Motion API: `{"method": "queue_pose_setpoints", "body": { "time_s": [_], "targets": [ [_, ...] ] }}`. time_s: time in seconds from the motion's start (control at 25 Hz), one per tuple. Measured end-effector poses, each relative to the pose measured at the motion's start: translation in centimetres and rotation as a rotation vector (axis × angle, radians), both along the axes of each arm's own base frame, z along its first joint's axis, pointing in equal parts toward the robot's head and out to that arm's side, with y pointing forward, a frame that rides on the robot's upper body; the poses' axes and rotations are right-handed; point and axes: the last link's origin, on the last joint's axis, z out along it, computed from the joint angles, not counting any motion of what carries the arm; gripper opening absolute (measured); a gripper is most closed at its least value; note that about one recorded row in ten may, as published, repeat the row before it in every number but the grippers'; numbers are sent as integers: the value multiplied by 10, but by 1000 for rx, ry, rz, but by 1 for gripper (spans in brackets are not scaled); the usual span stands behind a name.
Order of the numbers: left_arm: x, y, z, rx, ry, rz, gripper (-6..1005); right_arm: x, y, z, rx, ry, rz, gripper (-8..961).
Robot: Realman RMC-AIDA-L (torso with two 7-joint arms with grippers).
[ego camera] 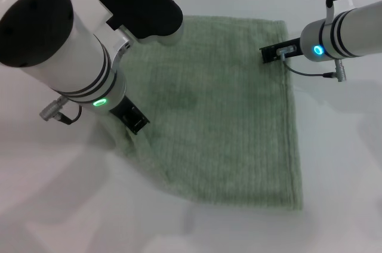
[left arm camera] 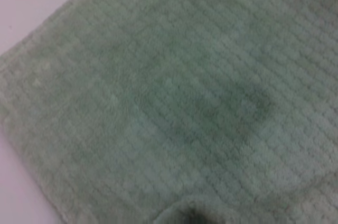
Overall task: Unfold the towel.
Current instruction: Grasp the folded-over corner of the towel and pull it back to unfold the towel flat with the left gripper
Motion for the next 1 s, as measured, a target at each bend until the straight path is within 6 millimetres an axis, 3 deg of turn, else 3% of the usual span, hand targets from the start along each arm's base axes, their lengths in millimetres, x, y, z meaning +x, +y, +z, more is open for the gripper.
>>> {"method": "queue_pose_setpoints", "body": {
  "time_s": [1.0],
  "targets": [
    [-9,-4,11,9,36,98,59,3,-1,0,1,1,-11,0]
  ]
}}
